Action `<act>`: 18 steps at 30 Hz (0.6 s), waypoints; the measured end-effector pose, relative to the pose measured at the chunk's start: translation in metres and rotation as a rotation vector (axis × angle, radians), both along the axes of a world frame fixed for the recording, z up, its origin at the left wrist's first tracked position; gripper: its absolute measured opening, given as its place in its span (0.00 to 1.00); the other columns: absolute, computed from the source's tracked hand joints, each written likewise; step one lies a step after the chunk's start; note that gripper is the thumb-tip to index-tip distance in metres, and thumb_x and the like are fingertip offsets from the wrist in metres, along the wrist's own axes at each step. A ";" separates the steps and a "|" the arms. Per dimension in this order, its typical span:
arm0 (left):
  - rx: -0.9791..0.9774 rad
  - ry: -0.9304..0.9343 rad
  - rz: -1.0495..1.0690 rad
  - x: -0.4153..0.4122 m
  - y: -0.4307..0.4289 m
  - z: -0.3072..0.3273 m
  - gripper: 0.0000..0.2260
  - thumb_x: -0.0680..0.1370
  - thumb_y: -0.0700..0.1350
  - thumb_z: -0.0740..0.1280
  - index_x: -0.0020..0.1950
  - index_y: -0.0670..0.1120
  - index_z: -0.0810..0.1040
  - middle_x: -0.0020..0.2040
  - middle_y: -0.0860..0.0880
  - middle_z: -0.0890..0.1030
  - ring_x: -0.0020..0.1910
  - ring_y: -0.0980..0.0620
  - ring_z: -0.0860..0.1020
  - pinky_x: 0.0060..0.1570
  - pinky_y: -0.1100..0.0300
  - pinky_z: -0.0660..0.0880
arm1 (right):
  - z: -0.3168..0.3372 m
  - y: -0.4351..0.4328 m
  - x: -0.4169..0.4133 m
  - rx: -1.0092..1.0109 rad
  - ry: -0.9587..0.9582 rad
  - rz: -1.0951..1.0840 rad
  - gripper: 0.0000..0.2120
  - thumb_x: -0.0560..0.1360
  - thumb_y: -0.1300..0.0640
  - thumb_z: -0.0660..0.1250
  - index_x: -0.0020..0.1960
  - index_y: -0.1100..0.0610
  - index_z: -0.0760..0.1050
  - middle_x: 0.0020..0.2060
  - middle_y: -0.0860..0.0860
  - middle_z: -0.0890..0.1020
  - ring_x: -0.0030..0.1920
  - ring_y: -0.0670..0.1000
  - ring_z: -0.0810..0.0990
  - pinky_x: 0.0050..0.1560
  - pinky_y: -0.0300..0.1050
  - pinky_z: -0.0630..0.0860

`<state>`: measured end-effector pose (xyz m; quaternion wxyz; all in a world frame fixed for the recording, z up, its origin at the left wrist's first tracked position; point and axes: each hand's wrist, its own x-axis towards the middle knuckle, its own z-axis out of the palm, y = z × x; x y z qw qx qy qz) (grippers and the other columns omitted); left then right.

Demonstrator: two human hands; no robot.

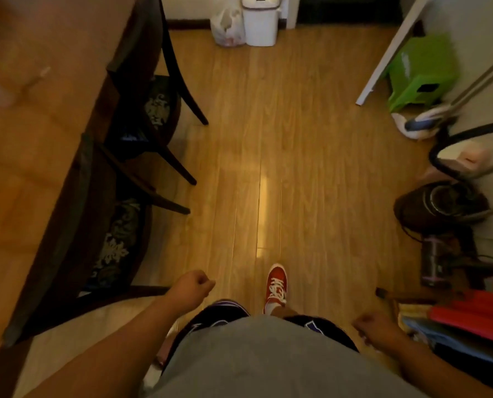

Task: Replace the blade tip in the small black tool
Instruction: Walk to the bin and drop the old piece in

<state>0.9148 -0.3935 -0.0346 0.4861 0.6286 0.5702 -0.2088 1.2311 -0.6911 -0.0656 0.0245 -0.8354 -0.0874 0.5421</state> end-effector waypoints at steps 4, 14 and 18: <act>-0.003 0.046 0.142 -0.002 0.021 0.000 0.11 0.78 0.49 0.66 0.45 0.40 0.78 0.42 0.41 0.83 0.39 0.47 0.79 0.44 0.53 0.77 | 0.015 0.105 0.042 0.112 0.017 0.103 0.10 0.76 0.56 0.66 0.37 0.58 0.76 0.32 0.52 0.80 0.30 0.48 0.76 0.29 0.39 0.71; -0.082 0.155 0.269 0.020 0.118 -0.030 0.10 0.78 0.48 0.66 0.41 0.43 0.75 0.40 0.42 0.81 0.38 0.46 0.78 0.44 0.54 0.76 | 0.030 0.330 0.116 0.293 0.004 0.254 0.07 0.77 0.57 0.66 0.47 0.60 0.79 0.38 0.55 0.80 0.37 0.53 0.78 0.36 0.44 0.73; -0.081 0.124 0.304 0.058 0.190 -0.034 0.10 0.78 0.47 0.65 0.42 0.42 0.76 0.40 0.41 0.82 0.37 0.46 0.78 0.41 0.56 0.74 | 0.032 0.378 0.148 0.226 -0.018 0.300 0.07 0.77 0.55 0.66 0.46 0.58 0.78 0.40 0.56 0.82 0.36 0.52 0.79 0.35 0.43 0.74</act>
